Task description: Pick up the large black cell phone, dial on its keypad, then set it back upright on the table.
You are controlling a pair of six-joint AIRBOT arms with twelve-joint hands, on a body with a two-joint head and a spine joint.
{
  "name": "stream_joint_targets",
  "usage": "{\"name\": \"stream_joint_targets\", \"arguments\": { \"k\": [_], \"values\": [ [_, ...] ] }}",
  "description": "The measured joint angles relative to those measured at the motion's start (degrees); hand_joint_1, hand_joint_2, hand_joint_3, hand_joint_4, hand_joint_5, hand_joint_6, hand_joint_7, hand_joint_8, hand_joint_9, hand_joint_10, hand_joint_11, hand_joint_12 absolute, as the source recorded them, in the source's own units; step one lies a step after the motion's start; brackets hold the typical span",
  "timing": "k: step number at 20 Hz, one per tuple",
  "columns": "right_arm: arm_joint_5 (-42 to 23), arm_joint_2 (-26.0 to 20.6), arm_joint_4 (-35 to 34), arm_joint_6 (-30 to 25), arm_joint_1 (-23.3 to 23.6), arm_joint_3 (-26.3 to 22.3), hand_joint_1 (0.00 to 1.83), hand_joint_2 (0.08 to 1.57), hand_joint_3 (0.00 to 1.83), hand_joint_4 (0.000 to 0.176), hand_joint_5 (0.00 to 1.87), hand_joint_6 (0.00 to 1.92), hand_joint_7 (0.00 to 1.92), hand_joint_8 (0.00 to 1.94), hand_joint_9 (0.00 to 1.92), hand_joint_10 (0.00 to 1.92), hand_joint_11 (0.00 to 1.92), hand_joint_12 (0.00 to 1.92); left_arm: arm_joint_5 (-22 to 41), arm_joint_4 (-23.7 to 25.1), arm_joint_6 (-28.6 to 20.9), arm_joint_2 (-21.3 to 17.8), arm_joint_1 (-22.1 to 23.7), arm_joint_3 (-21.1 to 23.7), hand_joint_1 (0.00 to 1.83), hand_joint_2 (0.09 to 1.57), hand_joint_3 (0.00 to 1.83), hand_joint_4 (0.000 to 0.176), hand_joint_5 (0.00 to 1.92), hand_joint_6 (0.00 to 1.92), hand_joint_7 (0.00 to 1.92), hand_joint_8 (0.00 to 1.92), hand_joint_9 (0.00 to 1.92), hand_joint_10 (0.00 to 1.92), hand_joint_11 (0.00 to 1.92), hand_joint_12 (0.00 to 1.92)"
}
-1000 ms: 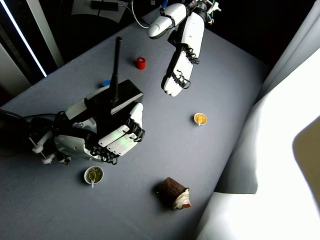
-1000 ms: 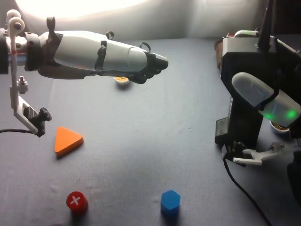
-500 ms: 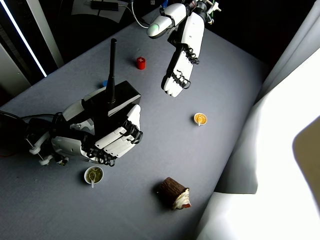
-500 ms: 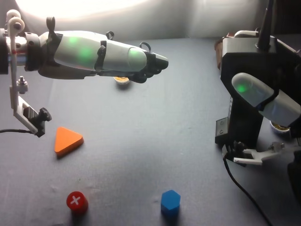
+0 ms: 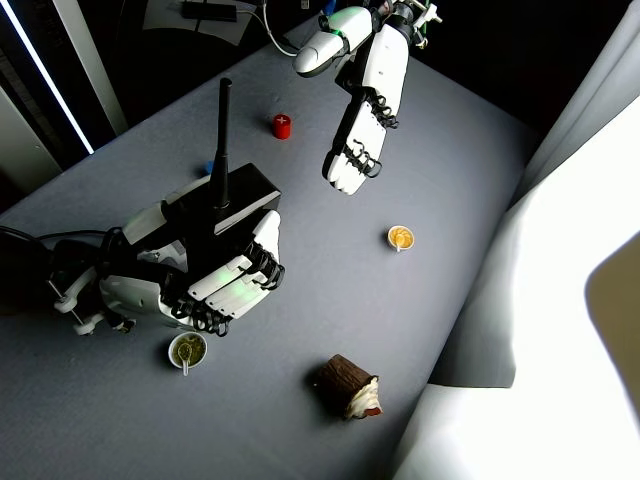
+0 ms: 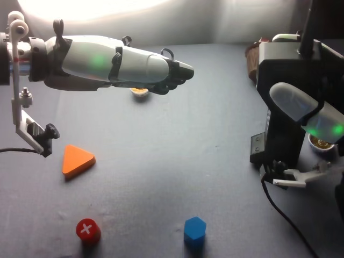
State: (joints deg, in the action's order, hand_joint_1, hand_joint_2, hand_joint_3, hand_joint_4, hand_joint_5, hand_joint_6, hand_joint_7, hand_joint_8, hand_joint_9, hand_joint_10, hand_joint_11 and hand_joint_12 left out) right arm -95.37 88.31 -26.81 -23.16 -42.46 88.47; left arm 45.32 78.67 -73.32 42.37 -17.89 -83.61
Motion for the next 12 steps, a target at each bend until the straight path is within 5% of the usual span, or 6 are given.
{"name": "stream_joint_targets", "arguments": {
  "k": [4,5,7,10,11,12],
  "values": [
    [0.00,0.00,0.04,0.02,0.00,0.00,1.37,1.14,0.00,0.000,0.87,0.96,0.84,1.20,0.94,1.28,0.95,1.15,0.09,-0.02,0.00,-0.04,0.07,0.00,0.00,1.22,0.00,0.000,0.11,0.00,0.12,0.00,0.10,0.00,0.00,0.32],
    [0.00,0.00,0.00,0.02,-0.02,0.00,1.46,1.14,0.00,0.000,0.85,0.91,0.82,1.18,0.90,1.20,0.92,1.45,0.04,-0.02,-0.02,-0.04,0.07,0.11,0.00,1.22,0.00,0.000,0.10,0.00,0.11,0.00,0.09,0.00,0.00,0.29],
    [0.00,0.00,0.11,0.09,0.00,0.02,1.49,1.13,0.00,0.000,0.81,0.99,0.84,1.14,0.92,1.15,0.91,1.52,0.11,0.00,-0.02,-0.11,0.07,0.13,0.00,1.22,0.00,0.000,0.08,0.00,0.09,0.00,0.08,0.00,0.00,0.24],
    [0.02,-0.02,0.07,0.09,0.00,0.09,1.49,1.12,0.00,0.000,0.79,1.01,0.87,1.09,0.95,1.09,0.90,1.52,0.11,-0.04,-0.02,-0.39,0.13,0.46,0.00,1.22,0.00,0.000,0.08,0.00,0.08,0.00,0.07,0.00,0.00,0.23],
    [0.02,-0.02,0.11,0.15,0.00,0.09,1.38,1.16,0.00,0.000,0.76,1.12,0.86,1.16,0.91,1.26,0.79,1.25,0.13,-0.04,-0.02,-0.39,0.13,0.46,0.00,1.22,0.00,0.000,0.10,0.00,0.10,0.01,0.09,0.00,0.00,0.26],
    [-0.02,-0.02,0.13,0.24,0.00,0.11,1.22,1.18,0.00,0.000,0.78,1.20,0.88,1.20,0.80,0.83,0.74,1.13,0.13,-0.04,-0.02,-0.39,0.15,0.48,0.00,1.22,0.00,0.000,0.11,0.01,0.11,0.01,0.10,0.00,0.00,0.30]
  ]
}}
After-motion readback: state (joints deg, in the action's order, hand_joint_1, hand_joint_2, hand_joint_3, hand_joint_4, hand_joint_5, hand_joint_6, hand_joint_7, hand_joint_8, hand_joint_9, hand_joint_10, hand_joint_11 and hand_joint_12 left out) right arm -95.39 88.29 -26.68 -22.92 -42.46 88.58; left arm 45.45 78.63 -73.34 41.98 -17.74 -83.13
